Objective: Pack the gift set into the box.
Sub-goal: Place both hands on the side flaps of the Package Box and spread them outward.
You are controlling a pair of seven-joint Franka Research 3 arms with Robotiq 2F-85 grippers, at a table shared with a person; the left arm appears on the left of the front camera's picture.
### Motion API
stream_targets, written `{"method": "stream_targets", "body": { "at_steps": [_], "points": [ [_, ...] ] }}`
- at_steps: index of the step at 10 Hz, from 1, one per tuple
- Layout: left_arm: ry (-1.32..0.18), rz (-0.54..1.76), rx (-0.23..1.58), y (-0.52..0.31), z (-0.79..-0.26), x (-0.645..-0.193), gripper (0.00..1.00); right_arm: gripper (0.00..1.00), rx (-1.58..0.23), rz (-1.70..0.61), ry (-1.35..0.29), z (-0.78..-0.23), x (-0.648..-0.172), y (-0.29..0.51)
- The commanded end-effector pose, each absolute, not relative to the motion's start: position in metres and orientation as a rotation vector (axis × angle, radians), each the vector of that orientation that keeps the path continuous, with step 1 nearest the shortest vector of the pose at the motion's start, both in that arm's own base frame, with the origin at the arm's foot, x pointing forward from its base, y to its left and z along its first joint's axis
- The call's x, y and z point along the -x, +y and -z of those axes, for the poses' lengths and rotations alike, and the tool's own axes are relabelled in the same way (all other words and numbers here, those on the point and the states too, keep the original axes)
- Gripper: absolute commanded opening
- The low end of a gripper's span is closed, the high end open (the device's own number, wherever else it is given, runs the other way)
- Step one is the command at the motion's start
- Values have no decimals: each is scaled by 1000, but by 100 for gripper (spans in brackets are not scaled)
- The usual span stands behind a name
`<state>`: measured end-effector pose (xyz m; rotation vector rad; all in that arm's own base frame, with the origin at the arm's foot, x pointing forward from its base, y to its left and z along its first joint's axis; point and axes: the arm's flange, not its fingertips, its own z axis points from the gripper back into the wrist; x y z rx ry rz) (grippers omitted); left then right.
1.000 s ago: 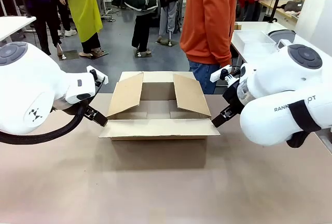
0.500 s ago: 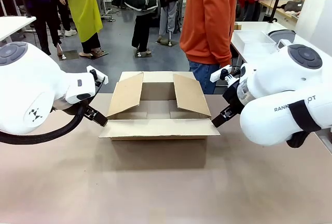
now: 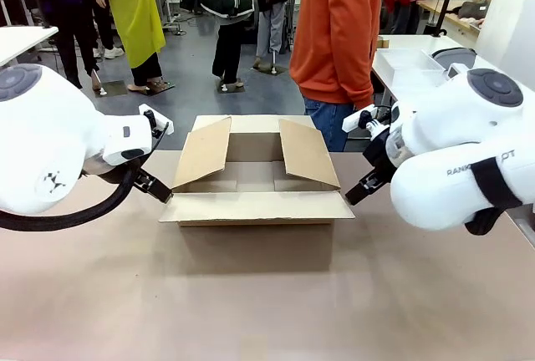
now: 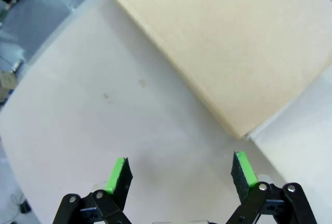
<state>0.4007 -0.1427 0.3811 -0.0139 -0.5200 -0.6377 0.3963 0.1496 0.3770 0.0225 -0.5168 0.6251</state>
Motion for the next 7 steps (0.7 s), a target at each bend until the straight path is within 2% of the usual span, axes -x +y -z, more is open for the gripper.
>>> {"method": "stream_targets", "body": {
  "at_steps": [1,2,3,4,5,6,7],
  "points": [
    [-466,722,-64,-76,-415,-343,100,100,-57,-640,-414,-415,-372,90],
    [-474,685,-98,-43,-432,-314,100,100,-96,-609,-424,-433,-358,66],
    [-596,587,30,-11,-456,-286,100,100,-197,-492,-520,-454,-343,38],
    [-757,526,259,12,-477,-267,100,100,-323,-382,-541,-472,-332,11],
    [-791,373,479,37,-490,-256,100,100,-529,-270,-547,-486,-321,-19],
    [-780,266,671,72,-491,-249,100,100,-813,-190,-530,-497,-309,-55],
    [-770,234,945,118,-481,-242,100,100,-1019,-28,-512,-498,-299,-99]
  ]
}}
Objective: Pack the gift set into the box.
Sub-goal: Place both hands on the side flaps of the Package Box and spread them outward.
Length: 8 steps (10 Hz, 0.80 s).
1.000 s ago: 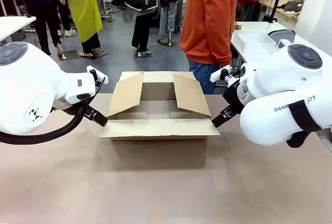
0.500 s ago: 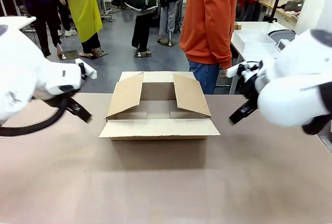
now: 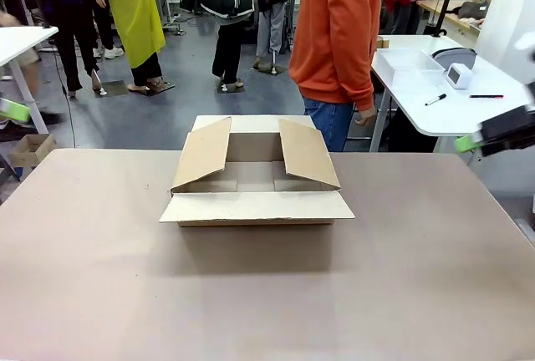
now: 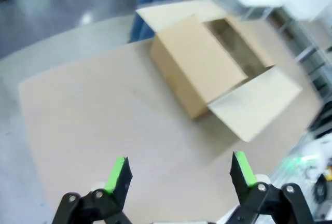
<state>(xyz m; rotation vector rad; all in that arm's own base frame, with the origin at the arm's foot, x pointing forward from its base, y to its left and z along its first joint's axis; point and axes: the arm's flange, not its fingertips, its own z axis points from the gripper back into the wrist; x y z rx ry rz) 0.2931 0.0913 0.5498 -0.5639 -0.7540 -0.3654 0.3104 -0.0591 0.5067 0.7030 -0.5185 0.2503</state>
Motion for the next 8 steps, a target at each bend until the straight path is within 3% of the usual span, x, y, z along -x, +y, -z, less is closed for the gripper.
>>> {"method": "stream_targets", "body": {
  "at_steps": [1,3,4,5,6,8],
  "points": [
    [-795,63,1175,170,-459,-242,100,100,-1182,151,-565,-491,-285,-149],
    [-841,-149,1491,227,-411,-238,100,100,-1348,402,-670,-463,-260,-209],
    [-855,-221,1534,230,-394,-240,100,100,-1371,458,-667,-448,-256,-220],
    [-831,-231,1511,223,-386,-244,100,100,-1292,525,-664,-435,-258,-222],
    [-843,10,1190,246,-416,-224,100,100,-1207,261,-593,-457,-237,-223],
    [-843,10,1190,246,-416,-224,100,100,-1207,261,-593,-457,-237,-223]
  ]
}}
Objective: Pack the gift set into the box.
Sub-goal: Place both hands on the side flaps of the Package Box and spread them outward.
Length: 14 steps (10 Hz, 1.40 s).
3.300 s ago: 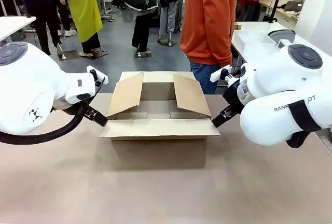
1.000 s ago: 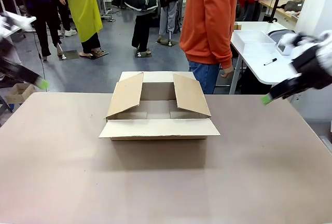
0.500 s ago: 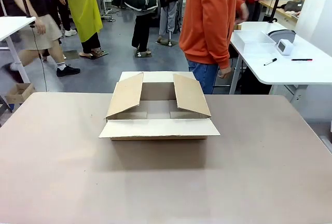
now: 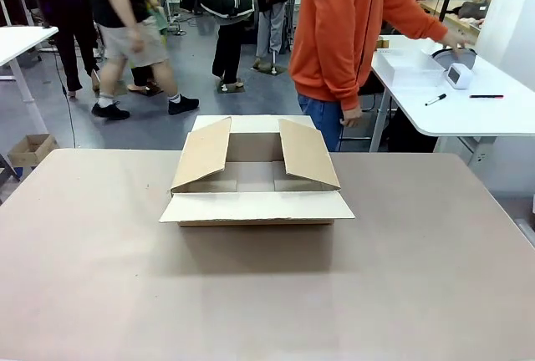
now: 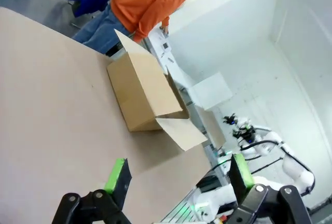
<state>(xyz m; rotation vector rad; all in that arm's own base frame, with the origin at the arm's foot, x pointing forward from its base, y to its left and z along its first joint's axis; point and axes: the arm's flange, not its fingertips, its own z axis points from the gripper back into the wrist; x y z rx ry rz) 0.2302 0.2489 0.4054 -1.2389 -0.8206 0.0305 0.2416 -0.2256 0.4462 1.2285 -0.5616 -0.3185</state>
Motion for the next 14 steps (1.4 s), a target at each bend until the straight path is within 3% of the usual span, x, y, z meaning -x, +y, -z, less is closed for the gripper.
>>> {"method": "stream_targets", "body": {
  "at_steps": [1,2,3,4,6,8,10,11,12,14],
  "points": [
    [-843,10,1190,246,-416,-224,100,100,-1207,261,-593,-457,-237,-223],
    [-843,10,1190,246,-416,-224,100,100,-1228,318,-562,-446,-242,-226],
    [-817,-5,1207,247,-414,-231,100,100,-1157,299,-583,-457,-252,-208],
    [-807,63,1098,218,-448,-244,100,100,-1029,252,-585,-481,-267,-175],
    [-756,330,918,118,-530,-275,100,100,-792,-24,-581,-541,-305,-57],
    [-644,502,758,4,-571,-301,100,100,-613,-250,-536,-555,-328,70],
    [-552,600,626,-88,-572,-312,100,100,-510,-425,-487,-535,-319,151],
    [-471,632,545,-79,-558,-310,100,100,-361,-391,-523,-536,-311,131],
    [-587,596,693,-74,-580,-291,100,100,-555,-411,-494,-550,-295,154],
    [-535,642,610,-112,-570,-297,100,100,-463,-465,-492,-538,-298,172]
  ]
}}
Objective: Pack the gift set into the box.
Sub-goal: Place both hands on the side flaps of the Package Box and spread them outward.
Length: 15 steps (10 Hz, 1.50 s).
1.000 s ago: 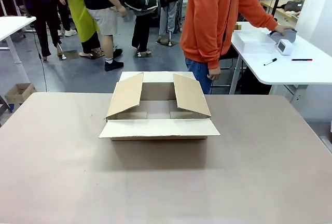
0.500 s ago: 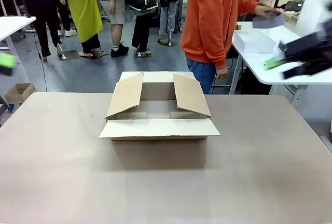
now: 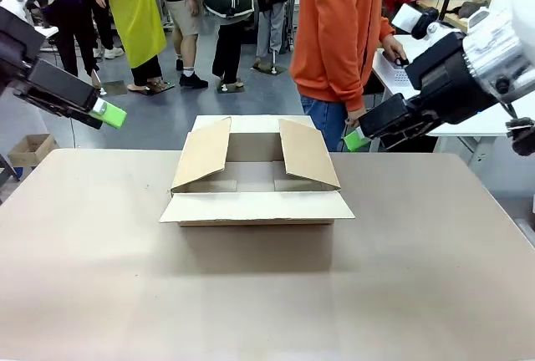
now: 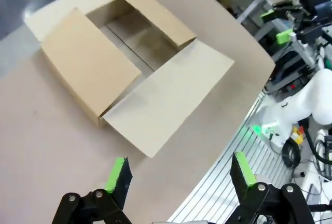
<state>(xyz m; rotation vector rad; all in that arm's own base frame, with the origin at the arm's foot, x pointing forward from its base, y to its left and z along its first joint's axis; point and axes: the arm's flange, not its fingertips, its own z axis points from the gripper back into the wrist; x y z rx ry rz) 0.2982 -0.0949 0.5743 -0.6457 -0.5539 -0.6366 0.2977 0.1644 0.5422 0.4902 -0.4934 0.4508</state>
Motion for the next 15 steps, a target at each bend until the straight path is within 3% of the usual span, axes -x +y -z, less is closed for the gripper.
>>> {"method": "stream_targets", "body": {
  "at_steps": [1,2,4,6,11,12,13,15],
  "points": [
    [-517,705,555,-136,-574,-300,100,100,-439,-559,-536,-536,-313,208],
    [-479,634,517,-162,-583,-318,100,100,-380,-570,-600,-531,-322,227],
    [-386,586,397,-214,-598,-358,100,100,-438,-603,-671,-510,-317,232],
    [-318,525,286,-265,-599,-398,100,100,-409,-575,-642,-489,-305,225],
    [-162,312,139,-323,-538,-485,100,100,-425,-508,-578,-466,-289,191],
    [-50,318,160,-315,-523,-491,100,100,-421,-528,-583,-465,-287,186],
    [-196,365,164,-313,-534,-477,100,100,-421,-503,-587,-490,-329,220],
    [-196,365,164,-313,-534,-477,100,100,-421,-503,-587,-490,-329,220]
  ]
}}
